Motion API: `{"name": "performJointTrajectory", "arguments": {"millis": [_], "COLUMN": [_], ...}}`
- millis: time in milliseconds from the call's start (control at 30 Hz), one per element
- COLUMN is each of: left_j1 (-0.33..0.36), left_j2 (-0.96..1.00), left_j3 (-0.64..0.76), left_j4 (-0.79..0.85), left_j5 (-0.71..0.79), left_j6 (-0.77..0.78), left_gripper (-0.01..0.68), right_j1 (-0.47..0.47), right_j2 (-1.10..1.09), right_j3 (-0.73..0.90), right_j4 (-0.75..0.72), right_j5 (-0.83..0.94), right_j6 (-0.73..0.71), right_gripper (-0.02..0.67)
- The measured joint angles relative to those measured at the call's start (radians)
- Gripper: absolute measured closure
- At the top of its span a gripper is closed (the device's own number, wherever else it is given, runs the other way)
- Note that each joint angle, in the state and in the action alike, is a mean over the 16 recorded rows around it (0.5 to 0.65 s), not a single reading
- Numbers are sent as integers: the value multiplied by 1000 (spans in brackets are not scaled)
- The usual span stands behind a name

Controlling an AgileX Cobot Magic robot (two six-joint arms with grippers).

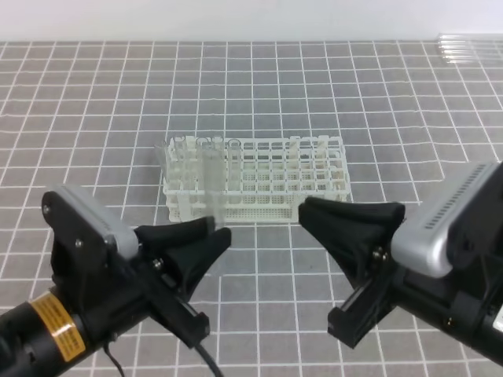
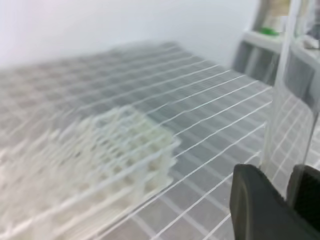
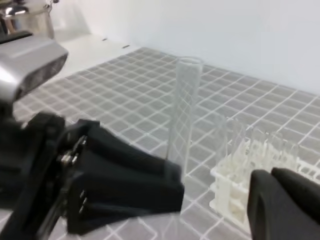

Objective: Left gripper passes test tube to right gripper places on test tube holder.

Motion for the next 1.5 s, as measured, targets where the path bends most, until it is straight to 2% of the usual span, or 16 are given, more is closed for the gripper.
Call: {"name": "performJointTrajectory", "arguments": {"millis": [167,300,700,833,1000,1500], "left_j1": [0,0,0,0,0,0], "left_j2": [43,100,259,272,272,268], "left_j3": [0,0,-2,-2,-1,0], "left_j4": [53,83,125,126,129,135], "left_j5": [-70,-151,-336,-347,-350,-365], "left_j6": [-24,-43,-56,-56,-57,-58], "left_gripper": [628,628,588,588,588,634], "right_j1": [2,2,2,3,9,21], "right_j2": [4,5,15,39,83,217], "right_j3": [9,9,2,-13,-34,-59], "right_j4": [6,14,30,30,30,32], "right_j5": [-40,-60,-75,-76,-77,-160], "right_j6": [9,11,30,44,61,67], "right_gripper": [650,607,349,293,272,269]}}
